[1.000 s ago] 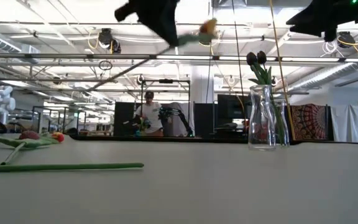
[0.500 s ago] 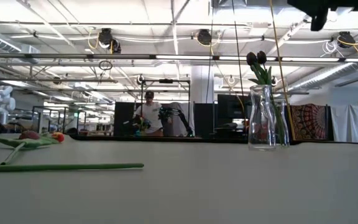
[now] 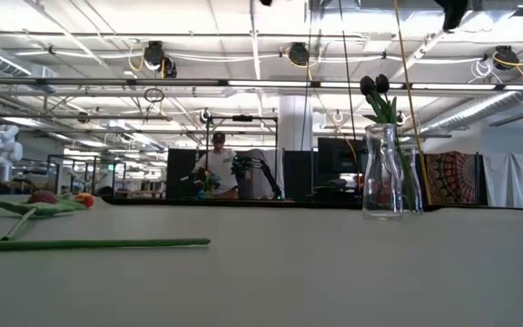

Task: Sort flowers into vase by color
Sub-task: Put the bottom yellow tulip into the bottom transparent vase

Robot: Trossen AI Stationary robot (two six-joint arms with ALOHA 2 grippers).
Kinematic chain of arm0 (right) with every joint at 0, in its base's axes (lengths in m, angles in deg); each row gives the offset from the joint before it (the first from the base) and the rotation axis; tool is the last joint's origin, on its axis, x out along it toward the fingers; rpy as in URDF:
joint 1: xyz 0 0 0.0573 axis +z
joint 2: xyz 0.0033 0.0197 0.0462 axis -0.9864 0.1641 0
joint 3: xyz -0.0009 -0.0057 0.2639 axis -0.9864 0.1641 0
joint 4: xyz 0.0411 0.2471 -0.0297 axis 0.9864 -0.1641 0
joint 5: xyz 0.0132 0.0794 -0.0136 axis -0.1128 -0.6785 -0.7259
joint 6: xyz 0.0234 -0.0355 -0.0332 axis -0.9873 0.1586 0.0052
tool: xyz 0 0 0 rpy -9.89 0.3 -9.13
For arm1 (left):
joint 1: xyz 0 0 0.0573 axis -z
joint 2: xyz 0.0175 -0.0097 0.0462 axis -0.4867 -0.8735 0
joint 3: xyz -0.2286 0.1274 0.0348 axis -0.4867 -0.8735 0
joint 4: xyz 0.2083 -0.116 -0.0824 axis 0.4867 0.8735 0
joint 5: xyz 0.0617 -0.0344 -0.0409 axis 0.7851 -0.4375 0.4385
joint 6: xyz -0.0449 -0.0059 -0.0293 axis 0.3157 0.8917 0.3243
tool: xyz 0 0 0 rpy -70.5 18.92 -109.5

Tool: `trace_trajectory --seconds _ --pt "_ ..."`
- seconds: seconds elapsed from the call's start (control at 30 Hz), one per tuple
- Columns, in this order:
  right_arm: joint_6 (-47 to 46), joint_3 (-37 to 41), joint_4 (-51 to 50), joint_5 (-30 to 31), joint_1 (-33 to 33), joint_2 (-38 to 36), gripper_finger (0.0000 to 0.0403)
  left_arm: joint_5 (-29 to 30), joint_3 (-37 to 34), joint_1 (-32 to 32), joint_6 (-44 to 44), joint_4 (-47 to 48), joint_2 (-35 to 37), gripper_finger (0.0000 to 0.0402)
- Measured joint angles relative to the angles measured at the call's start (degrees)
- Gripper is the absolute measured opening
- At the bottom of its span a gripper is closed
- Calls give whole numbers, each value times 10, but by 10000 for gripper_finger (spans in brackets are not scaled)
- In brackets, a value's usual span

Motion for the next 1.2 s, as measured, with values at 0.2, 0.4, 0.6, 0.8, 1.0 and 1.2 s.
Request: trace_trajectory --seconds 0.2,0.4,0.6,0.8,1.0,1.2 --pt "0 -44 -30 -31 0 54 192 -32 0 -9 0 -80 -35 3" --pt "-30 -70 -38 -71 0 110 192 -52 1 -9 2 -122 -53 3" --pt "-27 -101 -38 -103 11 161 192 -74 0 -9 16 -150 -65 3" --pt "-9 -144 -39 -104 40 203 192 -77 0 -10 16 -155 -72 3" --pt "3 -178 -38 -103 64 240 192 -77 0 -9 16 -155 -71 3" --pt "3 -181 -38 -103 91 261 192 -78 0 -9 16 -154 -71 3"
